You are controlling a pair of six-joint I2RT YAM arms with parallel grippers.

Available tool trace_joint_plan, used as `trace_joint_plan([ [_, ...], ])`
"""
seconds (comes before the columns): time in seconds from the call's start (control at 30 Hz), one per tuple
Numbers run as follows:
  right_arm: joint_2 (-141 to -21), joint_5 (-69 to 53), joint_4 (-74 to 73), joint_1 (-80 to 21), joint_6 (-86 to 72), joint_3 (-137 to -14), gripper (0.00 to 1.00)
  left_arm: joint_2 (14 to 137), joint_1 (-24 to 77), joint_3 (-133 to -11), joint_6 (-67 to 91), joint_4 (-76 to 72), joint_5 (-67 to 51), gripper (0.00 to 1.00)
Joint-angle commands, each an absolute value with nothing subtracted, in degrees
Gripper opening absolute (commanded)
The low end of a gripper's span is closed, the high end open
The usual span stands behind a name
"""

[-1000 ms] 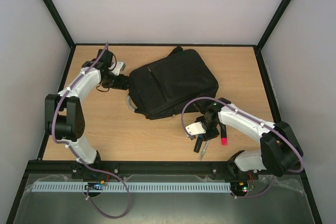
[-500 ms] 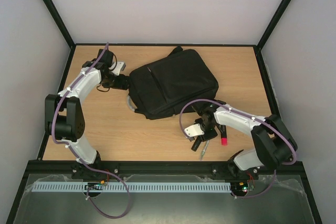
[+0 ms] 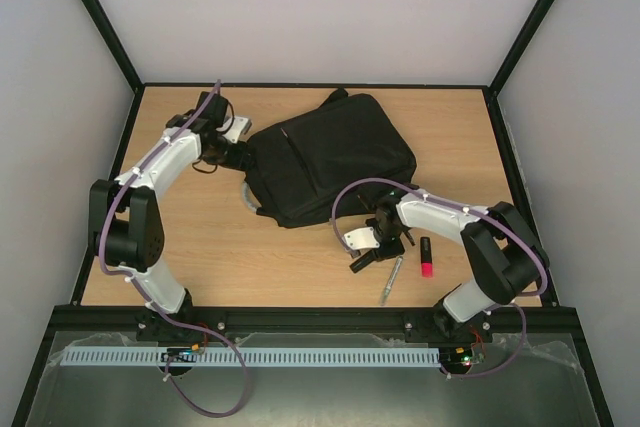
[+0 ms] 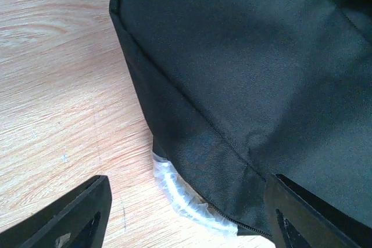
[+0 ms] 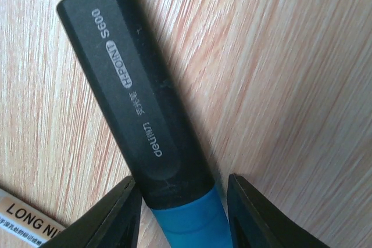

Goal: Pack the student bag
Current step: Pick up the stationery from the center of the board.

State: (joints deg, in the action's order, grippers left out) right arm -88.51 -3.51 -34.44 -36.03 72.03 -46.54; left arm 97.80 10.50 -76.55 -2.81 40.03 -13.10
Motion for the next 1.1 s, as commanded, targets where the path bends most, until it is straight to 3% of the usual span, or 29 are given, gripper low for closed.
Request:
trace_joint_plan([
  [0.0, -87.3, -1.9, -37.7, -36.1, 70.2, -46.1, 0.42, 96.2, 10.4, -78.1, -5.1, 41.6, -15.3, 0.74],
  [0.07, -86.3, -1.7, -37.5, -36.1, 70.3, -45.3, 0.41, 95.9, 10.5, -77.9, -6.4, 42.1, -17.9, 0.71],
  [0.17, -86.9, -2.1, -37.8, -36.1, 68.1, -47.2, 0.26, 94.7, 10.5, -76.7, -8.2, 41.6, -23.0, 0.70],
  [0.27, -88.9, -5.0, -40.5, -36.1, 63.9, -53.9, 0.19, 90.8, 10.5, -72.6, -11.1, 38.1, -28.7, 0.71],
  [0.47, -92.8, -12.2, -48.3, -36.0, 56.3, -68.2, 0.17, 79.5, 10.9, -64.3, -22.4, 34.4, -36.7, 0.71],
  [0.8, -104.1, -27.3, -56.1, -35.4, 42.4, -88.2, 0.15, 62.6, 17.2, -56.4, -59.6, 39.8, -39.6, 0.64],
  [1.07, -111.0, -35.4, -59.8, -35.3, 37.8, -97.5, 0.15, 58.1, 27.2, -47.7, -74.5, 30.8, -33.2, 0.61],
])
